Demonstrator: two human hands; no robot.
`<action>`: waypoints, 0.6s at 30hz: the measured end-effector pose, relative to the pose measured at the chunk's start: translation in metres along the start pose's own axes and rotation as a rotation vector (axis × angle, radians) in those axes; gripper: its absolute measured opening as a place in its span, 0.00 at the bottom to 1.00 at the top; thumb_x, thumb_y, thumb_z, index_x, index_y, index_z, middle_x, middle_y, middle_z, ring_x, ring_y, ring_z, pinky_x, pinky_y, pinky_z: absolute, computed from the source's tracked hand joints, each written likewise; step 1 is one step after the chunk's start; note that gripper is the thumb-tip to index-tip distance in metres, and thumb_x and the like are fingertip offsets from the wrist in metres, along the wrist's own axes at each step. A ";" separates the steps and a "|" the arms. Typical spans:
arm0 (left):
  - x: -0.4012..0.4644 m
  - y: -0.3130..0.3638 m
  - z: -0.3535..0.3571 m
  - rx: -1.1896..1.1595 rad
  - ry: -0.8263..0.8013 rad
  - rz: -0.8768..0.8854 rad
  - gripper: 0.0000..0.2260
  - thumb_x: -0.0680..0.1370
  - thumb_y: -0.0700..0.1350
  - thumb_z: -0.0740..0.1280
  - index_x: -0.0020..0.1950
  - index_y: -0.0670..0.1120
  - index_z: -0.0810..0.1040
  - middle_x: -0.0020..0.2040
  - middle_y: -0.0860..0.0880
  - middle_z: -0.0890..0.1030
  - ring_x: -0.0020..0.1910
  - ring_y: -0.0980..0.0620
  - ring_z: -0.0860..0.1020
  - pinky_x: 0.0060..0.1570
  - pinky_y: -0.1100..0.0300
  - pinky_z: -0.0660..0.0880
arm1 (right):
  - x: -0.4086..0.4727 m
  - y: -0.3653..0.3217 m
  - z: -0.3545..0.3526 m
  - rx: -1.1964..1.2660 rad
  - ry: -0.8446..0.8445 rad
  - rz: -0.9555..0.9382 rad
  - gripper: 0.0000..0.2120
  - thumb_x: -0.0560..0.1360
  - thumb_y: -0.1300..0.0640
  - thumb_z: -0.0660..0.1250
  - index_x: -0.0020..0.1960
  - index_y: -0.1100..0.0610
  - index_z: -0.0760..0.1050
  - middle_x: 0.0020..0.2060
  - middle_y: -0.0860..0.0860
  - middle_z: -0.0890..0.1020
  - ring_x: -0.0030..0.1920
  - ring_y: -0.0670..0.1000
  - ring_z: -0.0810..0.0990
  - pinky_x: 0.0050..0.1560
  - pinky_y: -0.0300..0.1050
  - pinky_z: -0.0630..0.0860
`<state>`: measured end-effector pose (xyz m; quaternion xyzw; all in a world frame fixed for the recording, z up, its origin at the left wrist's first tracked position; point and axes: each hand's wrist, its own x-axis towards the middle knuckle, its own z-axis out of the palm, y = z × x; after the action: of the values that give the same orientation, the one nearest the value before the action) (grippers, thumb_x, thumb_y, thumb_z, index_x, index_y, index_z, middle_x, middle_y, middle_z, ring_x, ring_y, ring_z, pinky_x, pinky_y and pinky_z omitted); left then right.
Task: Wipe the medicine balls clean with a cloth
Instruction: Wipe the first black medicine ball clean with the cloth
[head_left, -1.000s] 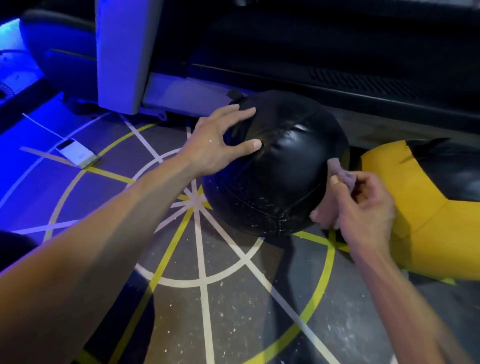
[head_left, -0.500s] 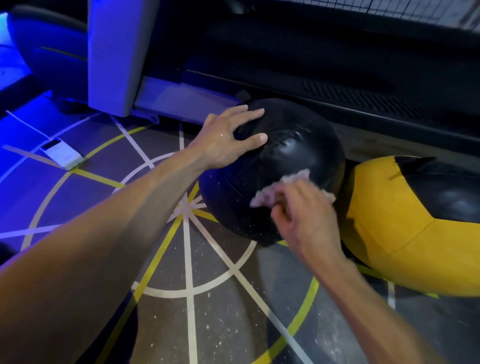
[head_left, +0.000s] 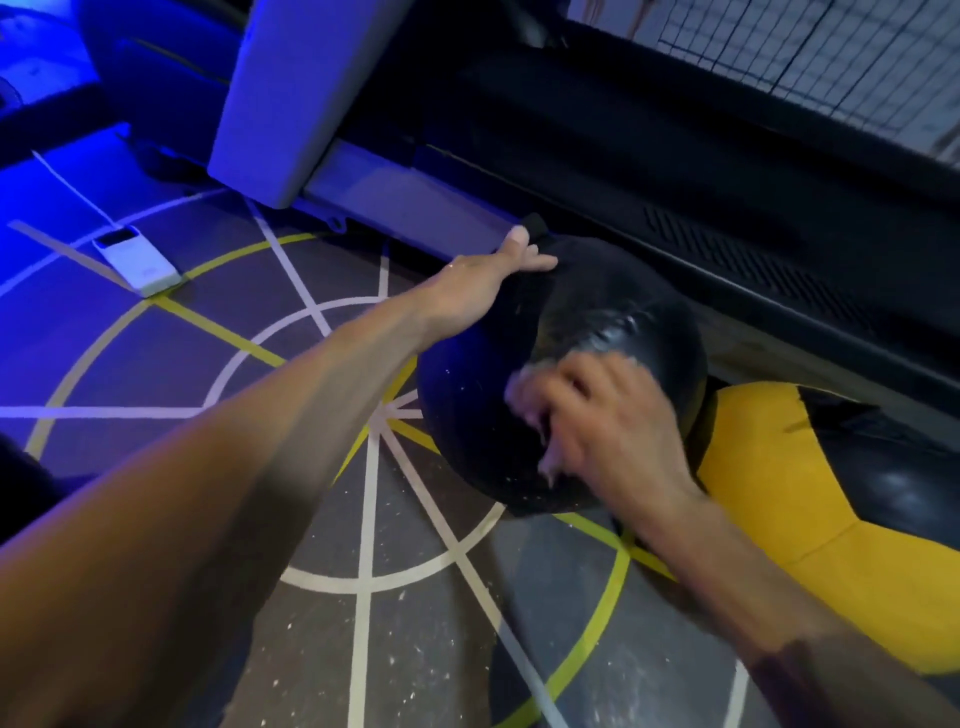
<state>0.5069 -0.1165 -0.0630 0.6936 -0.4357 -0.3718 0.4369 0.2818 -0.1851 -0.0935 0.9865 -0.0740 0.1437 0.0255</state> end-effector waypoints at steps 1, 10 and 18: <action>0.002 0.000 0.000 -0.041 0.000 -0.003 0.28 0.84 0.66 0.43 0.68 0.63 0.79 0.78 0.62 0.68 0.79 0.57 0.59 0.80 0.54 0.45 | 0.018 0.008 -0.007 0.030 0.068 0.074 0.15 0.75 0.48 0.71 0.60 0.49 0.75 0.57 0.51 0.78 0.55 0.56 0.76 0.53 0.59 0.74; -0.001 -0.001 -0.004 -0.153 -0.061 -0.032 0.33 0.82 0.70 0.41 0.68 0.60 0.80 0.77 0.63 0.69 0.80 0.57 0.59 0.81 0.48 0.47 | -0.031 -0.049 0.038 -0.237 -0.233 -0.462 0.16 0.66 0.53 0.79 0.53 0.54 0.81 0.53 0.53 0.78 0.56 0.57 0.77 0.56 0.54 0.72; -0.009 0.010 -0.011 -0.182 -0.065 -0.053 0.37 0.83 0.69 0.39 0.65 0.56 0.83 0.73 0.60 0.75 0.77 0.59 0.64 0.80 0.50 0.45 | 0.060 0.001 -0.024 -0.115 0.088 -0.031 0.21 0.78 0.40 0.60 0.57 0.54 0.80 0.54 0.55 0.78 0.52 0.58 0.74 0.47 0.56 0.73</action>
<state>0.5106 -0.1072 -0.0493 0.6498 -0.3960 -0.4435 0.4736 0.3323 -0.1926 -0.0533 0.9772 -0.0656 0.1819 0.0875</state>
